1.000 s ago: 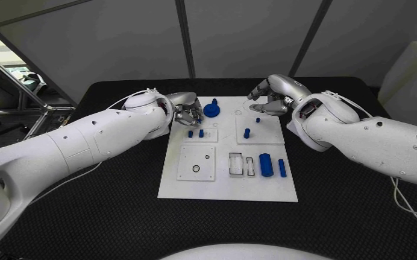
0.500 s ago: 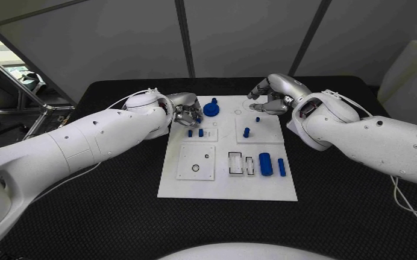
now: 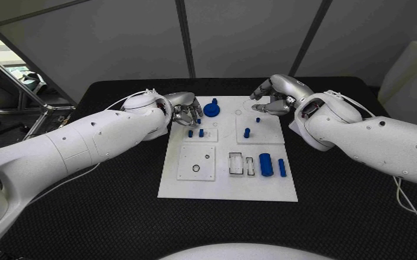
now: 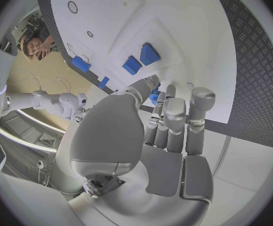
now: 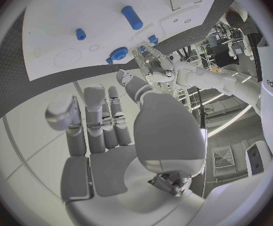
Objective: Assemble the parts on the task board
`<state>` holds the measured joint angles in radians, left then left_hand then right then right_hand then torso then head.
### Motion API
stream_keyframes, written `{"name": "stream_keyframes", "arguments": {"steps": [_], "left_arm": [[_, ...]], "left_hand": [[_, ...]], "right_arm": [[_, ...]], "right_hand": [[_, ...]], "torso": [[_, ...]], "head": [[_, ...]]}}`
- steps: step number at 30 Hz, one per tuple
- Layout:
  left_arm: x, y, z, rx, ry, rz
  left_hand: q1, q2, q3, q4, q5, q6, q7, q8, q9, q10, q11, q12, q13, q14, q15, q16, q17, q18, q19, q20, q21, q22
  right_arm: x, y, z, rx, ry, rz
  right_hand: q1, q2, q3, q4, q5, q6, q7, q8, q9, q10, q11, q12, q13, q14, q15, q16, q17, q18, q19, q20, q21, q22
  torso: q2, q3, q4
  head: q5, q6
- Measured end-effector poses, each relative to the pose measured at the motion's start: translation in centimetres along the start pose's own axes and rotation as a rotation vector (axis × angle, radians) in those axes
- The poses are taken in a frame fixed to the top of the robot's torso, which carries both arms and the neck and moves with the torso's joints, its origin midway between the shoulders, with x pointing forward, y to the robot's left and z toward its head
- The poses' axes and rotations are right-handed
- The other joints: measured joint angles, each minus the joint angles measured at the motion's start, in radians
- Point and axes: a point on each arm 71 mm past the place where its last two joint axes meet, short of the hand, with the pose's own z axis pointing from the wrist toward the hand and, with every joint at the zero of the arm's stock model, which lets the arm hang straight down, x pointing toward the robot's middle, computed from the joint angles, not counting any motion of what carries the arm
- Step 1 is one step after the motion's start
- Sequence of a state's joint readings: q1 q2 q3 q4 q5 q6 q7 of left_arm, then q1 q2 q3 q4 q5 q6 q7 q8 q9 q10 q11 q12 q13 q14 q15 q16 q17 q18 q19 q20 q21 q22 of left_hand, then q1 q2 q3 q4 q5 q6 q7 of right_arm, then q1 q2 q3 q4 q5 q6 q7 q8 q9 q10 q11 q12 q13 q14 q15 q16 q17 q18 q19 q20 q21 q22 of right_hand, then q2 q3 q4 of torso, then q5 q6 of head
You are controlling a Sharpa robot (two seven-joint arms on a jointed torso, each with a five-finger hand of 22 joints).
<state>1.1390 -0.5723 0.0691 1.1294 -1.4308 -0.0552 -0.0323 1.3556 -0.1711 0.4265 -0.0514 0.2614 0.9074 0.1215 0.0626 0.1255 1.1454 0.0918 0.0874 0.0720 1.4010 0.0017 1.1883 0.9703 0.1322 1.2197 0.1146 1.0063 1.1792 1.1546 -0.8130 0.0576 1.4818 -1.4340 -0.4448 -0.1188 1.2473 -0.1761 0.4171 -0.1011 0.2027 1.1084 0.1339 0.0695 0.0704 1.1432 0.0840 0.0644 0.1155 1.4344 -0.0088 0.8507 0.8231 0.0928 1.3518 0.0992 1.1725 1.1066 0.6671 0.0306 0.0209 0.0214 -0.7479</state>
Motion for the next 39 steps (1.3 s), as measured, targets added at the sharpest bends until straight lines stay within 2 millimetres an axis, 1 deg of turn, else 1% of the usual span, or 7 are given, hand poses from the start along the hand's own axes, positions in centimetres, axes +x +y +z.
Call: {"name": "stream_keyframes", "arguments": {"steps": [16, 19, 25, 30, 34, 36, 39], "left_arm": [[-0.7, 1.2, -1.3, -0.012, -0.027, -0.008], [-1.4, 1.7, -1.9, -0.018, -0.040, -0.018], [-2.9, 2.8, -3.2, -0.033, -0.071, -0.046], [-3.8, 3.5, -4.3, -0.034, -0.105, -0.097], [-4.4, 3.9, -5.0, -0.013, -0.150, -0.181], [-4.8, 4.0, -5.5, 0.008, -0.180, -0.251], [-5.3, 4.1, -6.2, 0.040, -0.228, -0.402]], "left_hand": [[0.000, -0.008, -0.006, 0.000, -0.004, -0.021, -0.006, 0.001, -0.016, -0.014, 0.007, -0.004, 0.000, -0.011, 0.011, -0.019, -0.033, 0.000, -0.022, 0.007, -0.038, -0.024], [0.000, -0.008, -0.006, 0.000, -0.004, 0.000, 0.013, 0.013, -0.016, -0.014, 0.007, -0.004, 0.002, -0.013, 0.013, -0.026, -0.042, 0.000, -0.027, 0.005, -0.048, -0.030], [0.011, -0.005, -0.005, -0.001, -0.004, 0.023, 0.021, 0.020, -0.014, -0.014, 0.007, -0.004, 0.005, -0.018, 0.011, -0.030, -0.050, 0.000, -0.030, 0.005, -0.055, -0.035], [0.016, 0.000, 0.000, -0.005, -0.004, 0.073, 0.028, 0.040, -0.006, 0.008, -0.001, 0.008, 0.012, -0.021, 0.008, -0.030, -0.057, 0.000, -0.036, 0.000, -0.063, -0.039], [0.016, 0.000, 0.008, -0.002, -0.004, 0.111, 0.029, 0.055, 0.002, 0.030, -0.004, 0.019, 0.017, -0.054, 0.003, -0.087, -0.130, 0.001, -0.076, 0.000, -0.124, -0.077], [0.019, 0.005, 0.011, 0.000, -0.003, 0.123, 0.029, 0.055, 0.004, 0.035, -0.006, 0.019, 0.019, -0.075, 0.002, -0.130, -0.185, 0.065, -0.104, -0.002, -0.168, -0.106], [0.010, 0.014, 0.015, 0.005, -0.003, 0.130, 0.033, 0.054, 0.004, 0.040, -0.005, 0.019, 0.019, -0.157, 0.006, -0.277, -0.344, 0.062, -0.168, -0.002, -0.268, -0.170]], "right_arm": [[0.3, -1.5, 0.0, 0.077, 0.067, -0.029], [0.4, -1.9, 0.0, 0.092, 0.084, -0.041], [0.5, -2.5, 0.1, 0.110, 0.109, -0.064], [0.6, -2.5, 0.2, 0.109, 0.122, -0.086], [0.7, -2.5, 0.3, 0.105, 0.129, -0.105], [0.8, -2.5, 0.4, 0.103, 0.134, -0.118], [1.1, -2.5, 0.7, 0.102, 0.145, -0.138]], "right_hand": [[0.010, -0.001, -0.017, -0.002, 0.000, -0.004, 0.004, 0.000, -0.001, -0.014, -0.001, 0.005, -0.013, -0.005, 0.005, 0.000, 0.003, 0.000, -0.010, 0.001, -0.014, -0.005], [0.013, 0.003, -0.017, -0.002, 0.000, -0.004, 0.004, 0.000, -0.001, -0.007, 0.000, 0.005, -0.014, -0.002, 0.002, 0.009, 0.014, 0.000, -0.006, 0.004, -0.008, 0.004], [0.019, -0.002, -0.017, -0.002, 0.000, -0.004, 0.004, 0.000, -0.001, -0.007, 0.000, 0.005, -0.015, -0.002, 0.002, 0.015, 0.017, 0.000, -0.002, 0.001, -0.003, 0.007], [0.029, 0.007, -0.011, -0.009, 0.000, -0.004, 0.004, 0.000, -0.001, 0.002, -0.001, 0.005, -0.020, 0.002, -0.002, 0.019, 0.022, 0.000, 0.001, -0.003, 0.004, 0.015], [0.031, 0.009, -0.005, -0.014, 0.000, -0.003, 0.003, 0.000, -0.001, 0.010, -0.005, 0.005, -0.023, 0.009, -0.002, 0.042, 0.040, 0.000, 0.011, -0.001, 0.020, 0.031], [0.031, 0.009, -0.004, -0.015, 0.000, 0.000, 0.000, 0.000, -0.001, 0.011, -0.004, 0.005, -0.024, 0.015, 0.000, 0.054, 0.053, 0.000, 0.019, -0.003, 0.031, 0.043], [0.031, 0.009, -0.004, -0.015, 0.000, 0.000, 0.000, 0.000, -0.001, 0.015, -0.007, 0.005, -0.026, 0.017, -0.002, 0.067, 0.066, 0.000, 0.026, -0.003, 0.040, 0.057]], "torso": [[-0.001, 0.0000, 0.0001], [-0.001, -0.0001, 0.0001], [-0.002, 0.0000, 0.0012], [-0.002, -0.0001, 0.0012], [-0.001, -0.0001, 0.0012], [-0.001, -0.0001, 0.0012], [-0.001, -0.0003, 0.0007]], "head": [[0.000, 0.001], [-0.002, 0.002], [-0.004, 0.004], [-0.015, 0.010], [-0.023, 0.011], [-0.027, 0.012], [-0.033, 0.013]]}}
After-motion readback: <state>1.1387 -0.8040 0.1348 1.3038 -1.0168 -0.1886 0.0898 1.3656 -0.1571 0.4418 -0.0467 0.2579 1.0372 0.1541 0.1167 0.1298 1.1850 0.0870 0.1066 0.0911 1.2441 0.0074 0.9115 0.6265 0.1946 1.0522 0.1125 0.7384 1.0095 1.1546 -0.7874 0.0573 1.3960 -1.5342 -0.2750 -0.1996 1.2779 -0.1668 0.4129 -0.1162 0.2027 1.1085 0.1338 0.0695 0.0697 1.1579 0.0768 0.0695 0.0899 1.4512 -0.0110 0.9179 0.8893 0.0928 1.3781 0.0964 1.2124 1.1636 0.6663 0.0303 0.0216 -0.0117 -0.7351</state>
